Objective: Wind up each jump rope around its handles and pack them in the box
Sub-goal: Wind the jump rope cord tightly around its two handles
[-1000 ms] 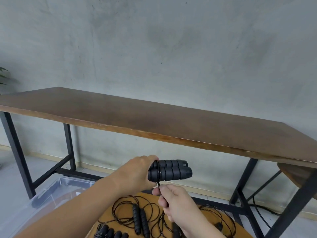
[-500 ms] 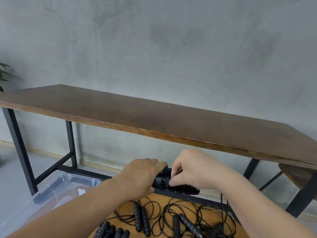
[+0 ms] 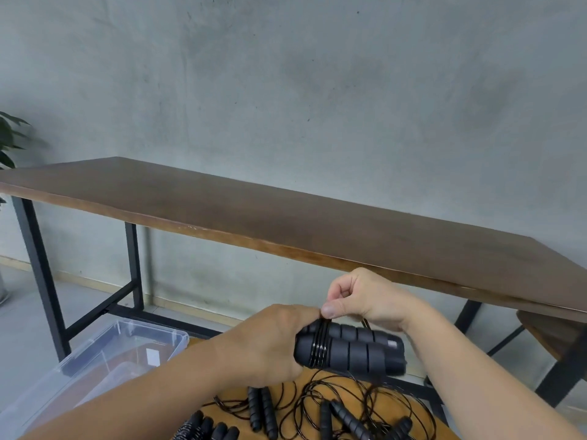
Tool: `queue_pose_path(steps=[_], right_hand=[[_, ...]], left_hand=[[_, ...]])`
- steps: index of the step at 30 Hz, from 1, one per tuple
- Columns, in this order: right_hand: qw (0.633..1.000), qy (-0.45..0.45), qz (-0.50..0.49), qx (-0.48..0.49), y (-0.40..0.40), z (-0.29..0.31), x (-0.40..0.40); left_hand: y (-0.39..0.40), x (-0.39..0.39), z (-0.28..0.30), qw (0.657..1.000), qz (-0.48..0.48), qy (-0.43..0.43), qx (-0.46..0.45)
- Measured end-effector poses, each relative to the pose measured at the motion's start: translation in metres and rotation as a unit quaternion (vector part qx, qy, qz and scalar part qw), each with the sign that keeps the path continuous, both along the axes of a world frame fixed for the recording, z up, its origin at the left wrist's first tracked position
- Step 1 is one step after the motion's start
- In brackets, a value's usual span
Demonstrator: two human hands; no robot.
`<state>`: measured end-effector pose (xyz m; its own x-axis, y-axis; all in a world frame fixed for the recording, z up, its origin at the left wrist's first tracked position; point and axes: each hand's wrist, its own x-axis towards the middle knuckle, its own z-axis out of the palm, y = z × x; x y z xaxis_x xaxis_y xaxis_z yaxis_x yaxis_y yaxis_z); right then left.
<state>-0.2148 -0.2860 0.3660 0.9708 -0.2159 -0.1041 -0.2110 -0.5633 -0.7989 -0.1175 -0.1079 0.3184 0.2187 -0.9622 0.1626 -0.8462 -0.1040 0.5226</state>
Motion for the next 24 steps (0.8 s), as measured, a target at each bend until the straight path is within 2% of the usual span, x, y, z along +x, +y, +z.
queue_pose_path(steps=[2, 4, 5, 7, 8, 9, 12, 17, 24], right_hand=[[0.999, -0.018, -0.028, 0.043, -0.002, -0.007, -0.003], [0.982, -0.042, -0.045, 0.178, -0.003, -0.020, -0.005], [0.954, -0.061, -0.072, 0.283, -0.001, -0.030, -0.006], [0.874, -0.117, -0.132, 0.453, 0.005, -0.049, -0.009], [0.842, -0.141, -0.148, 0.499, 0.008, -0.057, -0.011], [0.829, -0.156, -0.151, 0.515, 0.013, -0.065, -0.014], [0.840, -0.162, -0.151, 0.494, 0.030, -0.077, -0.017], [0.839, -0.186, -0.203, 0.469, 0.049, -0.091, -0.016], [0.922, -0.098, -0.254, 0.274, 0.075, -0.090, -0.017]], left_hand=[[0.001, 0.001, 0.003, 0.998, 0.013, 0.051, -0.024], [0.002, 0.002, 0.007, 0.996, 0.013, 0.080, -0.040], [0.002, 0.002, 0.009, 0.994, 0.012, 0.095, -0.044], [0.001, 0.003, 0.010, 0.993, 0.015, 0.110, -0.049], [0.001, 0.003, 0.010, 0.992, 0.020, 0.113, -0.050], [0.000, 0.003, 0.008, 0.992, 0.025, 0.113, -0.050], [-0.002, 0.005, 0.002, 0.991, 0.039, 0.113, -0.058], [-0.007, 0.007, -0.009, 0.990, 0.070, 0.102, -0.067], [-0.027, 0.016, -0.021, 0.985, 0.139, 0.037, -0.097]])
